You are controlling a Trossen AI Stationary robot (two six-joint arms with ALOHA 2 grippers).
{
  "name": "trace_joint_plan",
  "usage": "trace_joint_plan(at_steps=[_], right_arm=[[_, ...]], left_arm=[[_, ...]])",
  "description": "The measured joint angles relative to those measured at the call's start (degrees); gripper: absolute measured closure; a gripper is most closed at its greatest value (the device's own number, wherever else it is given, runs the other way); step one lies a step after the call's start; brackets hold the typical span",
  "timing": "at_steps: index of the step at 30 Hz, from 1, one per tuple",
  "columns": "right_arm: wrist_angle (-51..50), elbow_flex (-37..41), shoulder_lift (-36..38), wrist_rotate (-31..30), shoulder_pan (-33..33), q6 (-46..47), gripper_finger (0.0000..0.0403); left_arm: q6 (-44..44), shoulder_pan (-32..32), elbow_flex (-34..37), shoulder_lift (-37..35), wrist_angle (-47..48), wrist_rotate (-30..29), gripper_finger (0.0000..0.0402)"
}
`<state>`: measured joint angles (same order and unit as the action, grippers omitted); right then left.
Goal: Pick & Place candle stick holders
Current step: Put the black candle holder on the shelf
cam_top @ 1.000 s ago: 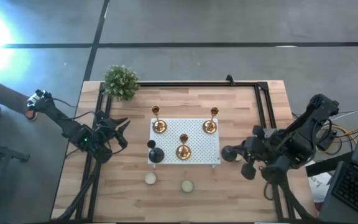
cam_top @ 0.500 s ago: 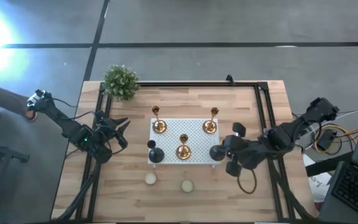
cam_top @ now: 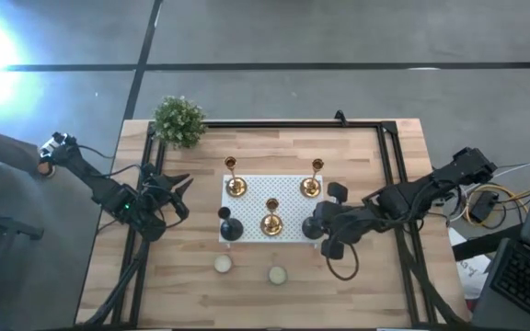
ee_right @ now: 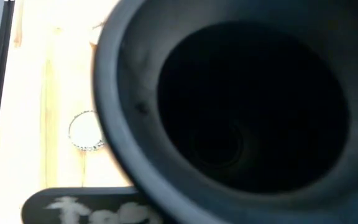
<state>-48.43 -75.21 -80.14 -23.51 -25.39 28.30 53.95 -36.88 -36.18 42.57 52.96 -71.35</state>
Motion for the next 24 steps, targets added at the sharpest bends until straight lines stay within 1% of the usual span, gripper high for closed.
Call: trace_joint_plan(at_steps=[13,18,24], right_arm=[[2.62,1.65,-0.23,0.05,1.22,-1.73,0.0392],[6.09,4.1,-0.08,0.49,2.28,-2.19,0.0392],[7.53,6.0,1.44,0.96,2.72,-1.92,0.0392]], left_arm=[[-0.2,-0.03,0.0,0.0,0.01,0.83,0.0319],[-0.26,-0.02,0.0,0.0,0.01,0.92,0.0319],[-0.26,0.0,0.0,0.0,0.07,0.98,0.0319]])
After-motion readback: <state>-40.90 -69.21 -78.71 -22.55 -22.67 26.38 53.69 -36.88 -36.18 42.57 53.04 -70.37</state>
